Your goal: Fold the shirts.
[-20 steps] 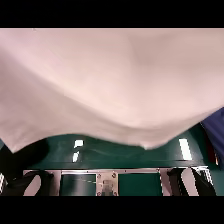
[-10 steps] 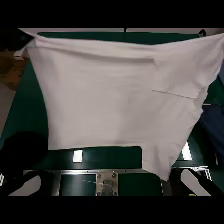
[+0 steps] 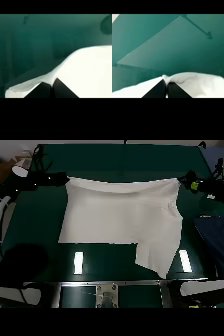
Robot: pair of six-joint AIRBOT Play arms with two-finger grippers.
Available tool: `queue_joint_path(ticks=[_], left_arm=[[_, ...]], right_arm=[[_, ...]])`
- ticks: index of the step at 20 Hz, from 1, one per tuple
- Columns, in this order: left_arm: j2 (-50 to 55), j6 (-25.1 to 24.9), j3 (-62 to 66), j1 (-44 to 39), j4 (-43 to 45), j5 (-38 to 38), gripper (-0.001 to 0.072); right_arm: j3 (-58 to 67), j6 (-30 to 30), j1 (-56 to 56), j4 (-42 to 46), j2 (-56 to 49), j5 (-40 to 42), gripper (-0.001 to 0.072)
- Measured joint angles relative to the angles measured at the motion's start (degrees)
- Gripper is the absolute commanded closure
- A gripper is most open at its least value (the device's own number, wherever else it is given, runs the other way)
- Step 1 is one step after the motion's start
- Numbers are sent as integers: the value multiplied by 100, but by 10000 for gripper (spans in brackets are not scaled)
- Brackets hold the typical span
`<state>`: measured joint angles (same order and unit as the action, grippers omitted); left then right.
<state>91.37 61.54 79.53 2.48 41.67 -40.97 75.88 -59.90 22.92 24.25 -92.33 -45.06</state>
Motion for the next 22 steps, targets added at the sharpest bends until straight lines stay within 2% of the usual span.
queue_joint_path(ticks=[4, 8, 12, 16, 19, 22], left_arm=[[216, -17, 59, -63, -297, 896, 685], [280, -44, 291, -74, -420, 1316, 685], [345, -55, 415, -74, -446, 1484, 685], [522, -57, 437, -72, -273, 1117, 685], [660, 13, 439, -74, 157, 461, 685], [717, 293, 442, -72, 844, -155, 685]], right_arm=[[1248, -162, -55, -116, -938, -144, 693], [2011, -258, -98, -168, -1300, -68, 694], [2249, -293, -122, -168, -1486, -28, 694], [2317, -372, -79, 328, -1572, -378, 696], [2330, -721, 4, 1355, -1591, -999, 697], [2310, -1012, 66, 2389, -1602, -1685, 696]])
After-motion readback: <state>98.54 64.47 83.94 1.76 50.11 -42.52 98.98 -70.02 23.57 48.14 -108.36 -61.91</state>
